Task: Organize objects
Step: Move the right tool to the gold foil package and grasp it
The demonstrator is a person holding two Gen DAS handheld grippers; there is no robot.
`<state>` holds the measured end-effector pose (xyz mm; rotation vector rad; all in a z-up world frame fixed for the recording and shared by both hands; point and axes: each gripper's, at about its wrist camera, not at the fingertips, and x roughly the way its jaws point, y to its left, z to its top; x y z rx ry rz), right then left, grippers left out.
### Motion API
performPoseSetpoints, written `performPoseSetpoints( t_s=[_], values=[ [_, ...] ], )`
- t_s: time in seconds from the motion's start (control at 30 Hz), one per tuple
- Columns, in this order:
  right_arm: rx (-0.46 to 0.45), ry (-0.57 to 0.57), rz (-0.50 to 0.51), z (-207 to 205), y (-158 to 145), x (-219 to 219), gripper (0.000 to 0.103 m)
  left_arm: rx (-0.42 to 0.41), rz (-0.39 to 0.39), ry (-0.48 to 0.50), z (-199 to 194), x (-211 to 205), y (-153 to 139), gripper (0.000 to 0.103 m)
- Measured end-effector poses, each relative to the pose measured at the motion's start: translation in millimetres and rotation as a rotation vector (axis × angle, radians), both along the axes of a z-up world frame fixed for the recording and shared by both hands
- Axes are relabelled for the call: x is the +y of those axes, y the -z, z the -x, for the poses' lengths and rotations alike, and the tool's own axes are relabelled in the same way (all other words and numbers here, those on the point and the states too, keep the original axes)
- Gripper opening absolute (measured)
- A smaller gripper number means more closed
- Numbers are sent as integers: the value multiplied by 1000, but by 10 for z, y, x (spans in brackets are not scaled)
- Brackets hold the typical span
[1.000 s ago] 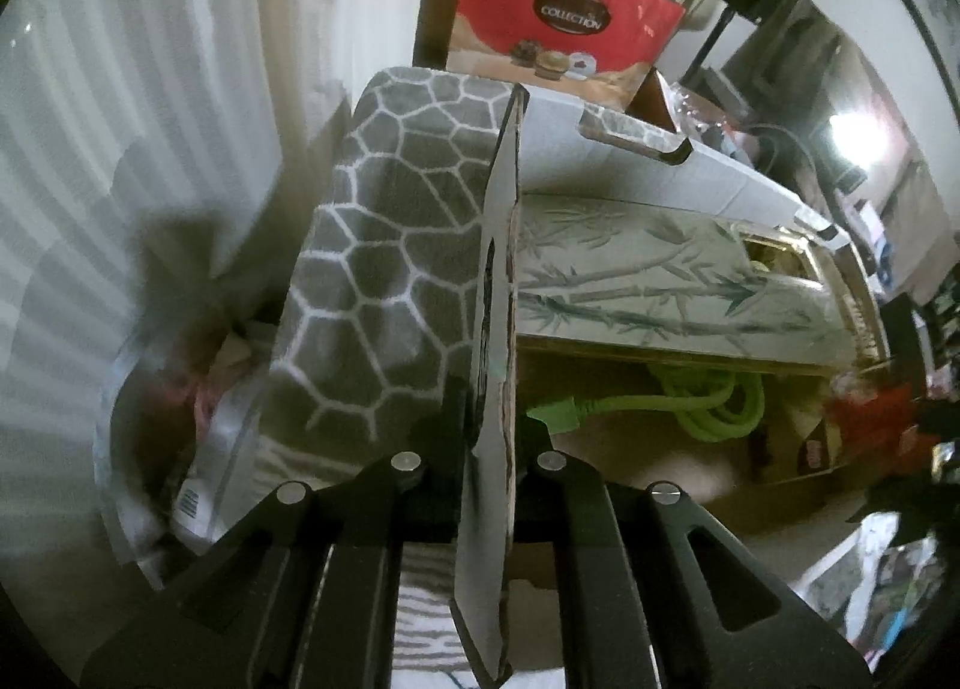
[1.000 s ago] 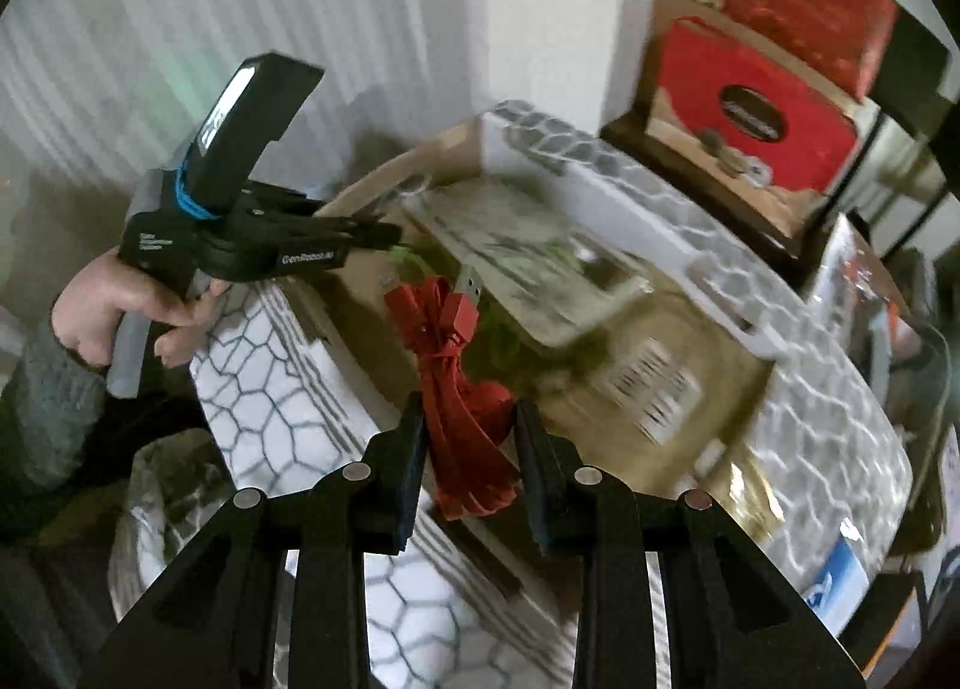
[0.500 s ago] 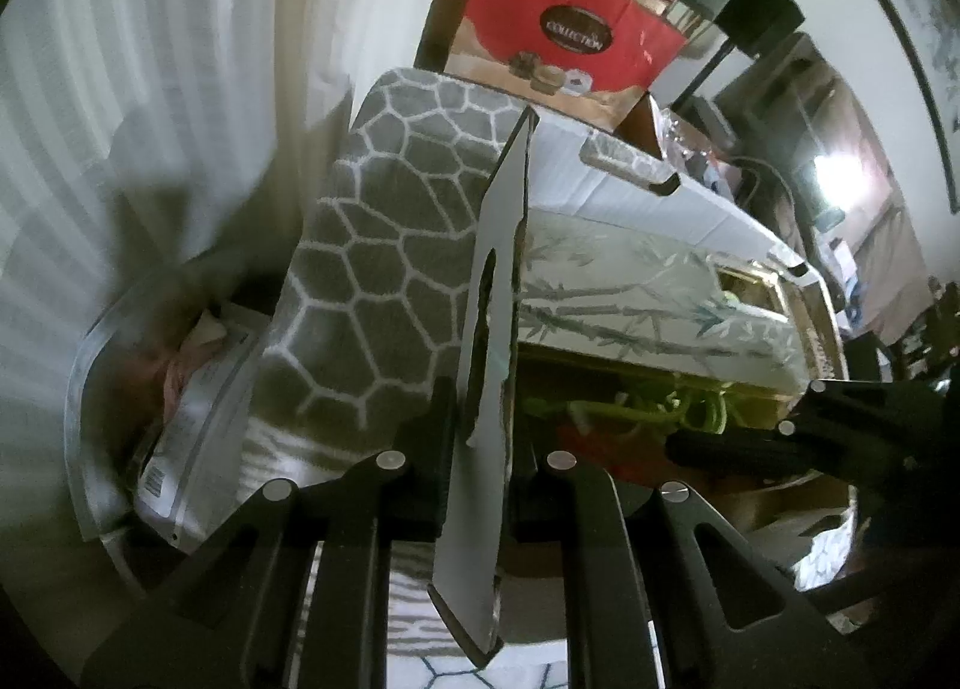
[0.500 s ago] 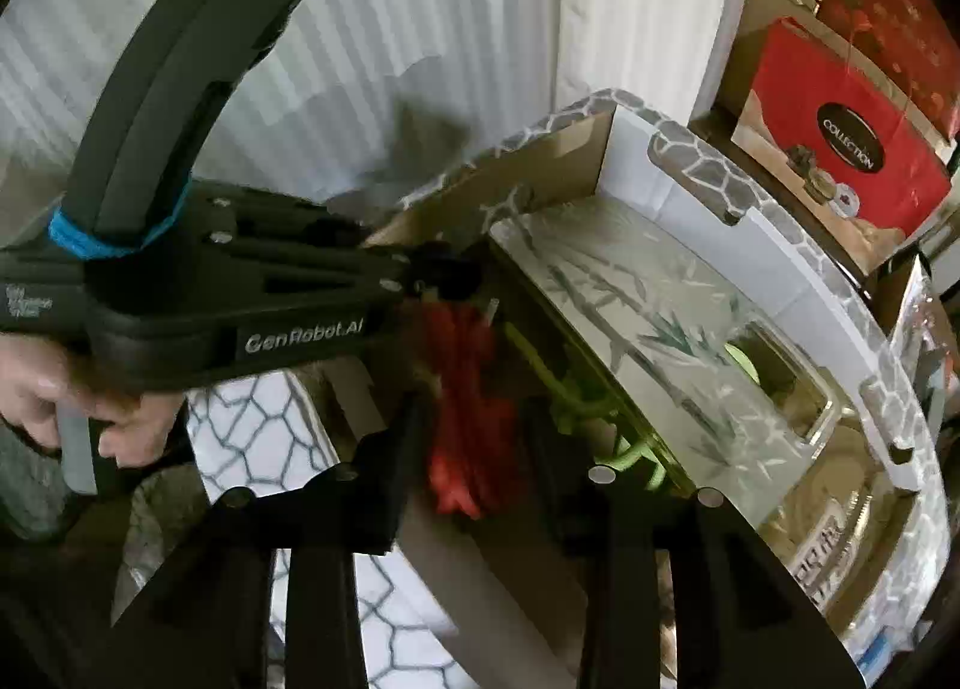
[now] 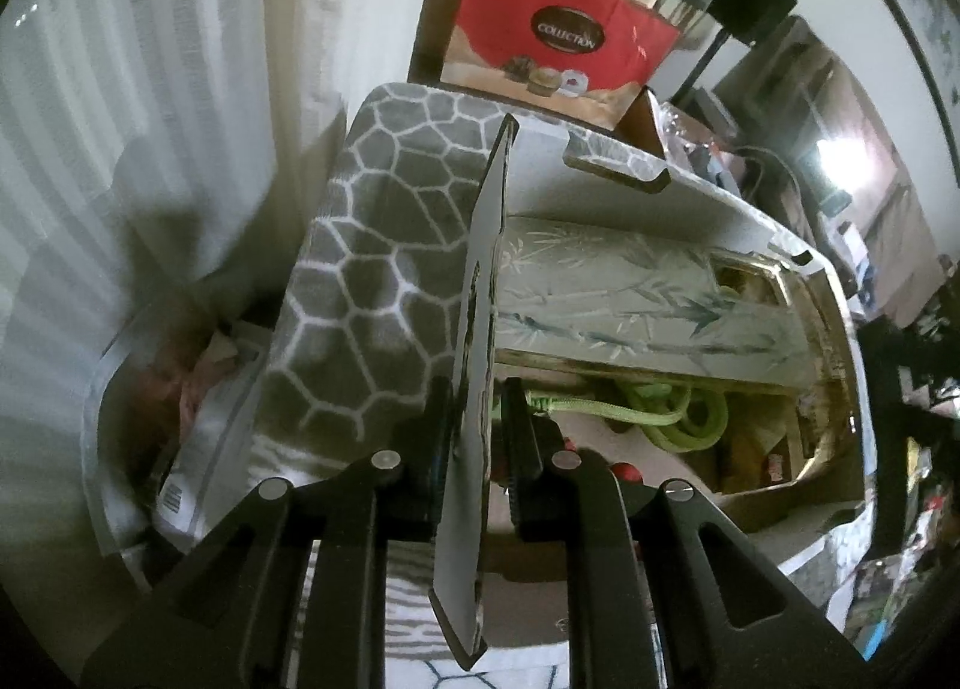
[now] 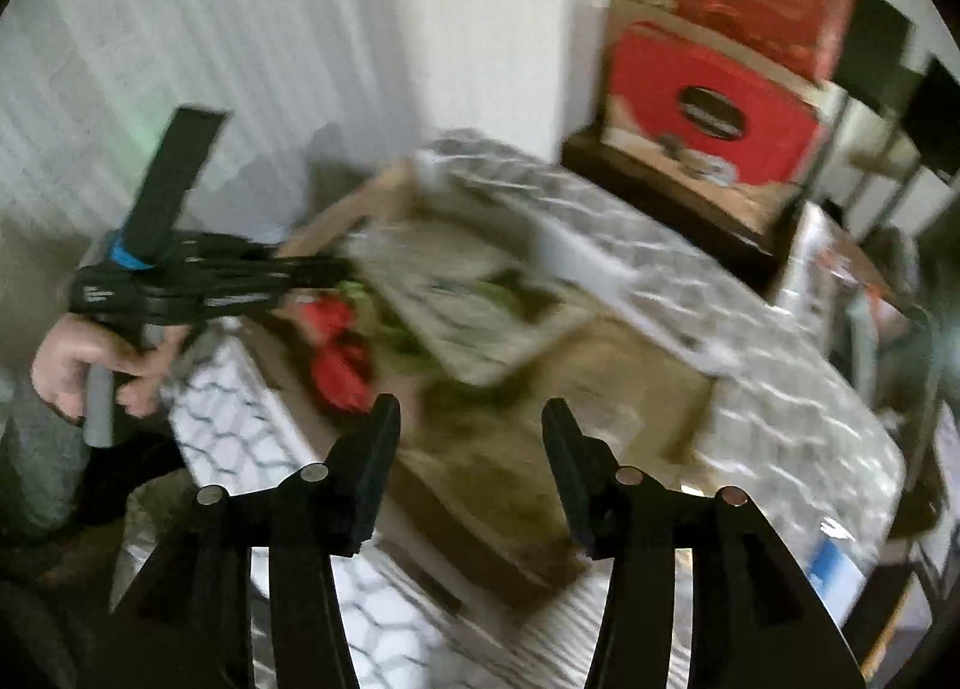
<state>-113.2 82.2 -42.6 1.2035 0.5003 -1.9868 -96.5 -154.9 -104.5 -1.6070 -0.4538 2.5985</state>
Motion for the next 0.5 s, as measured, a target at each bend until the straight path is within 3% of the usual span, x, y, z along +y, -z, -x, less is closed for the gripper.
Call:
performPoseSetpoints(
  t_s=[0.2,0.43,0.5],
  values=[
    [52,143,-83,209,-9,596,58,-1,46,14,-4,61,29,14],
    [19,165,-181,403,443,877,73,-5,50,10,-4,64,39,12],
    [5,154,-187,439,565,892,73,-10,48,10,3,54,47,12]
  ],
)
